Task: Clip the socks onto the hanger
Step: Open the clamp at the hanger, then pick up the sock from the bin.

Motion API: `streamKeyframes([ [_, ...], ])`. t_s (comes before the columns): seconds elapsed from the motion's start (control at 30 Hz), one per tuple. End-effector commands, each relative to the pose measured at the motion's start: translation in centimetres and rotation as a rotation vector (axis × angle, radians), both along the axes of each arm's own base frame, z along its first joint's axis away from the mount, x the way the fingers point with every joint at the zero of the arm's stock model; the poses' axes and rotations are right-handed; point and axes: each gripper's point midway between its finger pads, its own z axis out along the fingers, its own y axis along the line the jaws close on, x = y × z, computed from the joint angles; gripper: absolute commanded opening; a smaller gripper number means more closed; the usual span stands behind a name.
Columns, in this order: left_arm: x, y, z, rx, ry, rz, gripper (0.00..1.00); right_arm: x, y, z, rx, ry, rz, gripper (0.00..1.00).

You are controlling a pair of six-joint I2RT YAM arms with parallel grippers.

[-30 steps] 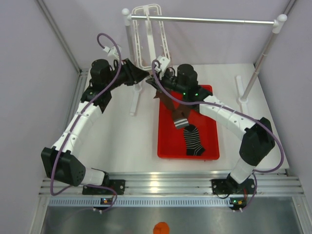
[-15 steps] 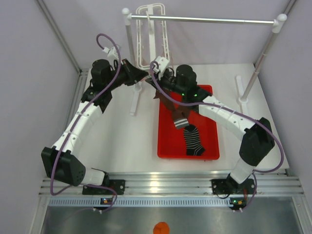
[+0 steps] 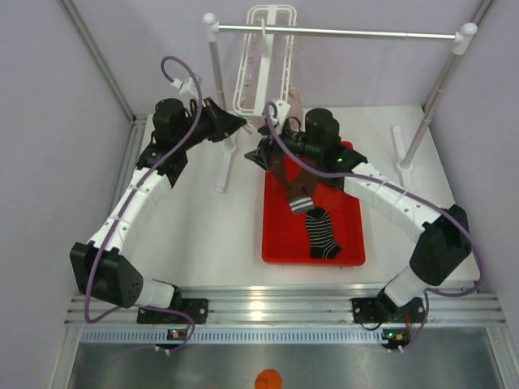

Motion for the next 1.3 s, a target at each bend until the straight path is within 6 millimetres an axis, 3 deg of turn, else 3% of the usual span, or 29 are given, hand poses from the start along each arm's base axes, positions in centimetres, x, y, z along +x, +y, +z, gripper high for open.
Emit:
streamKeyframes([
  [0.0,0.1,0.0,1.0,-0.006,-0.044,-0.007,0.00,-2.2,-3.0,2.6,0.053,0.046,0.069,0.85],
  [0.2,0.1,0.0,1.3,-0.010,-0.050,-0.007,0.00,-4.8,-7.9,0.6,0.044,0.195,0.160,0.89],
  [0.3,0.1,0.0,1.3,-0.012,-0.049,-0.008,0.00,-5.6,-9.2,-1.1,0.000,0.226,0.188,0.85],
  [0.37,0.0,0.0,1.4,-0.016,-0.052,-0.009,0.00,-5.3,-10.7,-3.8,-0.060,0.295,0.128,0.79],
  [0.4,0.1,0.0,1.4,-0.016,-0.050,-0.008,0.00,-5.2,-11.4,-4.9,-0.084,0.312,0.103,0.72],
  [0.57,-0.1,0.0,1.5,-0.012,-0.059,-0.008,0.00,-4.2,-14.6,-11.8,-0.258,0.337,-0.057,0.58],
  [0.73,-0.1,0.1,1.3,-0.006,-0.061,-0.009,0.00,-3.6,-15.8,-15.5,-0.374,0.260,-0.021,0.48],
  [0.9,-0.1,0.0,1.0,-0.002,-0.055,-0.012,0.00,-3.8,-15.9,-19.4,-0.555,0.078,0.205,0.44],
  [0.97,0.0,0.0,0.9,-0.001,-0.055,-0.012,0.00,-3.5,-15.3,-19.6,-0.582,0.006,0.293,0.43],
  [1.0,-0.1,0.0,0.8,-0.001,-0.051,-0.014,0.00,-3.7,-15.1,-20.9,-0.601,0.035,0.333,0.43],
  [1.07,0.0,0.0,0.7,-0.001,-0.049,-0.011,0.00,-2.7,-14.6,-21.0,-0.629,-0.028,0.383,0.42],
  [1.1,0.0,0.0,0.7,0.001,-0.049,-0.014,0.00,-2.7,-14.6,-22.2,-0.650,-0.025,0.416,0.41],
  [1.27,0.1,-0.1,0.5,0.008,-0.043,-0.016,0.00,-1.5,-15.0,-23.3,-0.766,-0.311,0.541,0.41],
])
